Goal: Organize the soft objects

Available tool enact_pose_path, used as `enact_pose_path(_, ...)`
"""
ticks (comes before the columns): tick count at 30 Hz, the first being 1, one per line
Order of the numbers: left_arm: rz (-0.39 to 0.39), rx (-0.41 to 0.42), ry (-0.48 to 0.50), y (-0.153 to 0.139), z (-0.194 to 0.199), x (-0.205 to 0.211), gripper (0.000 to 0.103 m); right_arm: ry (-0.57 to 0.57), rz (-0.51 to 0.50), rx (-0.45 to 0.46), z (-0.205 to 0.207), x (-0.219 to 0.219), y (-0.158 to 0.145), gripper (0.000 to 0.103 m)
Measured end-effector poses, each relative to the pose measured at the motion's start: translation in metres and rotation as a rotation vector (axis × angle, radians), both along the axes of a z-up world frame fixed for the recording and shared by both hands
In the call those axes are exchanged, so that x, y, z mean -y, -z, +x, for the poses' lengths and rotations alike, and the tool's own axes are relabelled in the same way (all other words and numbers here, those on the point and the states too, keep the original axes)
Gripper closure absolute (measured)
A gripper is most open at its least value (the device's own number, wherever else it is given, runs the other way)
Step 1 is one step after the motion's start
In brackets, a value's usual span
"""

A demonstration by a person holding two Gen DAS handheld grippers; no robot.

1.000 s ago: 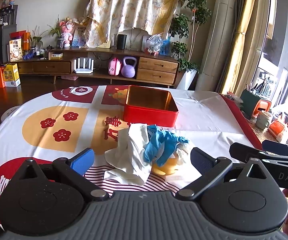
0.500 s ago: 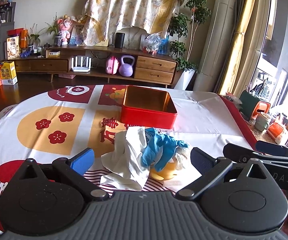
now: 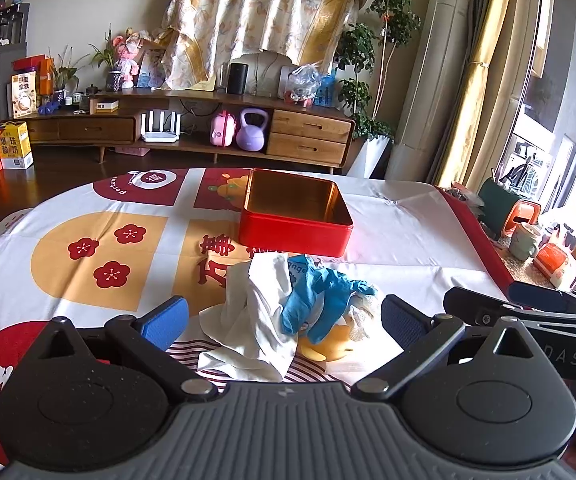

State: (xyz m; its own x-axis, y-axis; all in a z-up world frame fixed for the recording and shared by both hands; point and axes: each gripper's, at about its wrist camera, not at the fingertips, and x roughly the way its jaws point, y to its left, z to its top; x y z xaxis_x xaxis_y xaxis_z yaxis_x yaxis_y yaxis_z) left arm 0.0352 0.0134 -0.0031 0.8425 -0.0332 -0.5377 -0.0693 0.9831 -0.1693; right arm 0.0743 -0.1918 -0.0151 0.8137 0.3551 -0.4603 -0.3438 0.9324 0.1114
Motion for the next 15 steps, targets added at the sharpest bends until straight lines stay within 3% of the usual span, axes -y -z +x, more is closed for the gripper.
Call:
enact_pose_path(9, -0.011, -0.024, 0.007, 0.011, 0.018, -0.008, 0.000, -0.054, -0.040, -0.014, 0.020, -0.009, 0.012, 0.008)
enact_pose_path(12, -0.004, -0.033, 0.001, 0.016, 0.029, -0.016, 0.000, -0.105, -0.064, -0.043, 0.034, -0.015, 0.016, 0.017)
enact_pose_path(15, -0.014, -0.042, 0.000, 0.022, 0.043, -0.025, 0.000, -0.134, -0.088, -0.063, 0.047, -0.021, 0.021, 0.019)
